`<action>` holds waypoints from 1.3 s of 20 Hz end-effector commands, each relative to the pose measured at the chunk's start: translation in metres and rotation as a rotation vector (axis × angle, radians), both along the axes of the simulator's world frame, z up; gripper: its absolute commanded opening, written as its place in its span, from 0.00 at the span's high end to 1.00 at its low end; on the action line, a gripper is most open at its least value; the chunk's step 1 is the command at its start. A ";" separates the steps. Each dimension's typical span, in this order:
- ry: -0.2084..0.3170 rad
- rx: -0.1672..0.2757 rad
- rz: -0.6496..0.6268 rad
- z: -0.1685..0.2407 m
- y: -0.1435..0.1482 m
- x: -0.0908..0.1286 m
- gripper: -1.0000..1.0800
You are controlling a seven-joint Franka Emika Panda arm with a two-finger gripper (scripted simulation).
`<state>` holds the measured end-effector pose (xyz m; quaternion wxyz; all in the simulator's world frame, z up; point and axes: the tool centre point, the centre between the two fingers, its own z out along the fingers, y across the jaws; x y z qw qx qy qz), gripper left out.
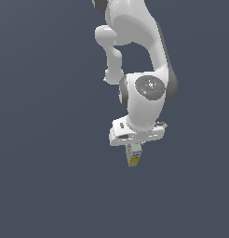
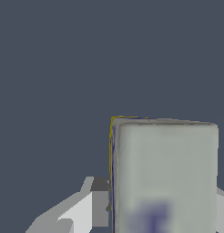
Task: Pick up the object and move it to a goal position.
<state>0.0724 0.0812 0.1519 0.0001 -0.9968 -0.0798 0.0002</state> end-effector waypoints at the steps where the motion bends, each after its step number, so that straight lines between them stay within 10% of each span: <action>1: -0.001 0.000 0.000 0.000 0.000 0.000 1.00; 26: 0.000 0.000 0.000 0.031 -0.014 -0.040 1.00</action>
